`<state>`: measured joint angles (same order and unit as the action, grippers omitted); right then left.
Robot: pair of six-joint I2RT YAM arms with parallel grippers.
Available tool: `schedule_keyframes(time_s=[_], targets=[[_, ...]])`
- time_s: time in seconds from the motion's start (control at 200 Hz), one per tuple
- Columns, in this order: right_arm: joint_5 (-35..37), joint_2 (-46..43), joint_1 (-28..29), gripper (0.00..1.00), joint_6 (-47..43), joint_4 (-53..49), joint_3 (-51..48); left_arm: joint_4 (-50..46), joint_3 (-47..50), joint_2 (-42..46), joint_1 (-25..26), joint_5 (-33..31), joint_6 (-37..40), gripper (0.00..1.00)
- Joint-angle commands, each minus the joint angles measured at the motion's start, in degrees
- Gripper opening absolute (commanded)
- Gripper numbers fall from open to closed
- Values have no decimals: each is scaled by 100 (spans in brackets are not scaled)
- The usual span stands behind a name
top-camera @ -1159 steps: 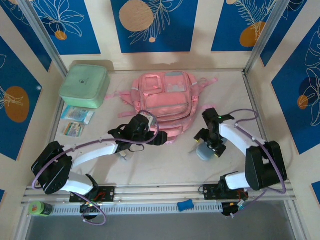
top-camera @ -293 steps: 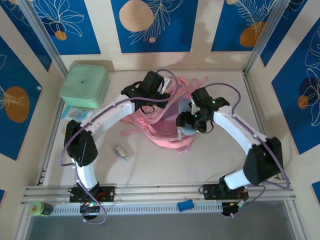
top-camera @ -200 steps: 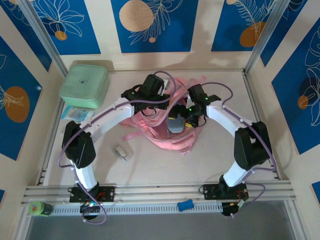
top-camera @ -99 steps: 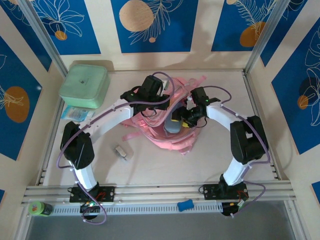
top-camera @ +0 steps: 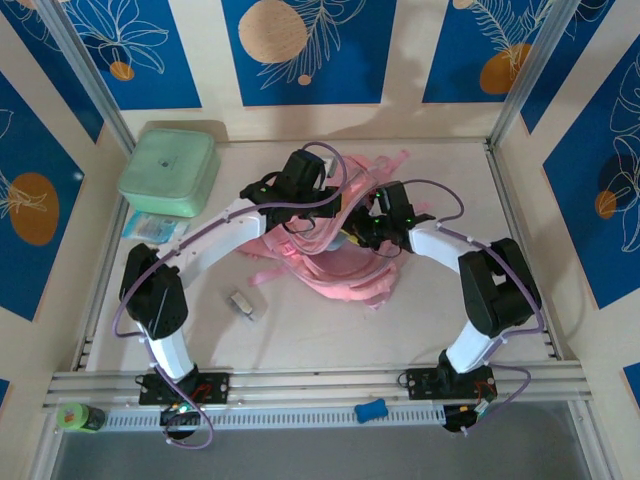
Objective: Pack the student bag
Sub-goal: Place the glasses case in the student bag, then close the student bag at the center of the table.
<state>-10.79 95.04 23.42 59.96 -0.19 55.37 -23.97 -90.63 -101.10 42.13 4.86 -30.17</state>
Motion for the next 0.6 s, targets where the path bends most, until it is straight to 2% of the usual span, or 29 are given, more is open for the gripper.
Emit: schedule_keyframes(time_s=[0.0,0.08,0.14,0.29,0.46,0.535,0.595], targets=[[1003,27,393,36,959,834,-79,616,-146,415,60,2,-174,0],[690,250,393,42,1011,983,43,570,-134,383,51,-112,-138,0],[661,186,391,51,876,776,69,503,-177,343,52,-101,-70,0],[964,-868,351,69,599,557,-737,438,-155,312,42,-82,10,0],[1295,-2358,-78,70,150,-1095,-1170,488,-16,264,41,-24,35,0],[1045,-2901,-376,70,-144,-1438,-1305,411,3,162,48,66,-35,7],[919,-3152,-482,70,-485,-2080,-1113,432,57,138,49,168,-91,11]])
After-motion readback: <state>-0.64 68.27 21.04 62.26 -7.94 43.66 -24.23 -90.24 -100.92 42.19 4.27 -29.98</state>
